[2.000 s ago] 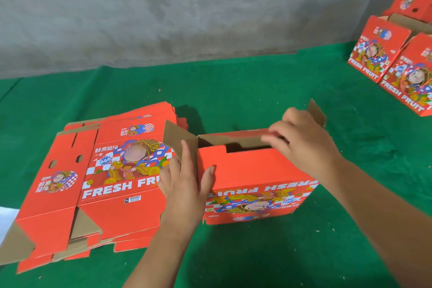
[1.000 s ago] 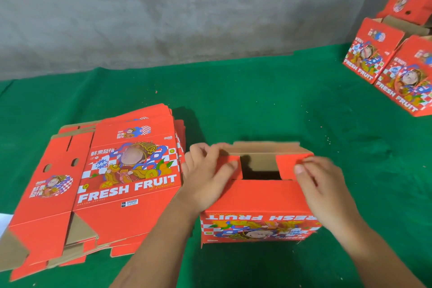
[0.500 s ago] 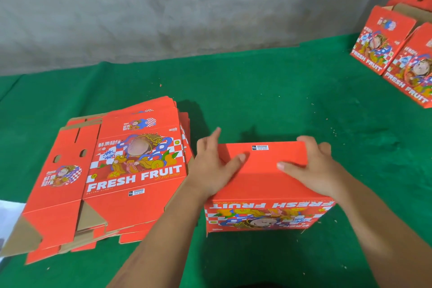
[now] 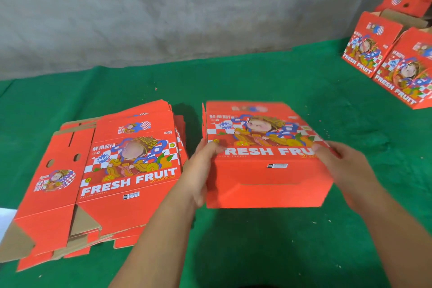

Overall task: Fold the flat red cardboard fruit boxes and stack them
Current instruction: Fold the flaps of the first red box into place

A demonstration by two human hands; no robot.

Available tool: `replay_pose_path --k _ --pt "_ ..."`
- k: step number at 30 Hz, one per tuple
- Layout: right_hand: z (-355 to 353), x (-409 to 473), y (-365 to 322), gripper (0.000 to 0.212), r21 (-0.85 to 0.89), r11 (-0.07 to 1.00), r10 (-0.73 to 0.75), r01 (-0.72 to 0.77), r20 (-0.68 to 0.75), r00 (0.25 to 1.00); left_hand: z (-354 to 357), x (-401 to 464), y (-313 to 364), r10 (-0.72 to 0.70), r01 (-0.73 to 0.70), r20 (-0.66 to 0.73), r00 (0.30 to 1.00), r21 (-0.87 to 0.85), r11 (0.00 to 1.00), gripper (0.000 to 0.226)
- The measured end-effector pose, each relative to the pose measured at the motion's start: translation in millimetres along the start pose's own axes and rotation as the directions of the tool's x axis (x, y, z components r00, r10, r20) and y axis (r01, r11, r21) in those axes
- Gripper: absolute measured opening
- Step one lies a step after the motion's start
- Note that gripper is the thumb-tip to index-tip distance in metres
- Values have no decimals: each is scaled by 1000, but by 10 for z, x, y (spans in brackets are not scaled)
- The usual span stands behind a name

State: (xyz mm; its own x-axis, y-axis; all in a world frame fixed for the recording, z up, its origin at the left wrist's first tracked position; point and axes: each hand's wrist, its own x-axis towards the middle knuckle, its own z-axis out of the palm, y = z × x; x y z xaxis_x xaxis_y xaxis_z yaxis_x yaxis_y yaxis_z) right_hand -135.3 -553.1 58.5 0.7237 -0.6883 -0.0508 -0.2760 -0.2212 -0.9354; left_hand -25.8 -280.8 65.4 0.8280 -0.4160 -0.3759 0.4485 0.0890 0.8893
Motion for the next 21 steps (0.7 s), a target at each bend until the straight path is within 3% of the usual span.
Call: replay_pose_path --k 2,5,7,10,13,15,17,21 --pt "-26 -20 102 10 -16 1000 -9 11 86 996 -60 -18 -52 174 -174 0 985 49 984 71" --pt "8 -55 255 34 -47 997 -49 60 206 977 -140 5 -112 374 -365 -69 925 119 924 75" --pt "127 -32 352 50 18 1000 -23 19 271 962 -163 82 -123 365 -335 -150 919 192 922 82" --pt "324 57 395 92 104 982 109 -155 351 930 -158 208 -201 310 -254 -167 936 288 923 63" --pt "438 204 437 72 34 997 52 -69 356 933 -130 247 -259 245 -185 -114 963 381 906 69" --pt "465 309 401 54 -18 999 44 -40 298 953 -101 266 -237 245 -166 -116 962 461 872 53" --pt "472 407 403 41 -100 995 6 17 222 975 -62 292 -213 205 -107 -210 956 401 910 45" --pt "472 503 509 31 -70 966 -240 248 111 965 -21 381 -277 252 -109 -285 925 435 894 27"
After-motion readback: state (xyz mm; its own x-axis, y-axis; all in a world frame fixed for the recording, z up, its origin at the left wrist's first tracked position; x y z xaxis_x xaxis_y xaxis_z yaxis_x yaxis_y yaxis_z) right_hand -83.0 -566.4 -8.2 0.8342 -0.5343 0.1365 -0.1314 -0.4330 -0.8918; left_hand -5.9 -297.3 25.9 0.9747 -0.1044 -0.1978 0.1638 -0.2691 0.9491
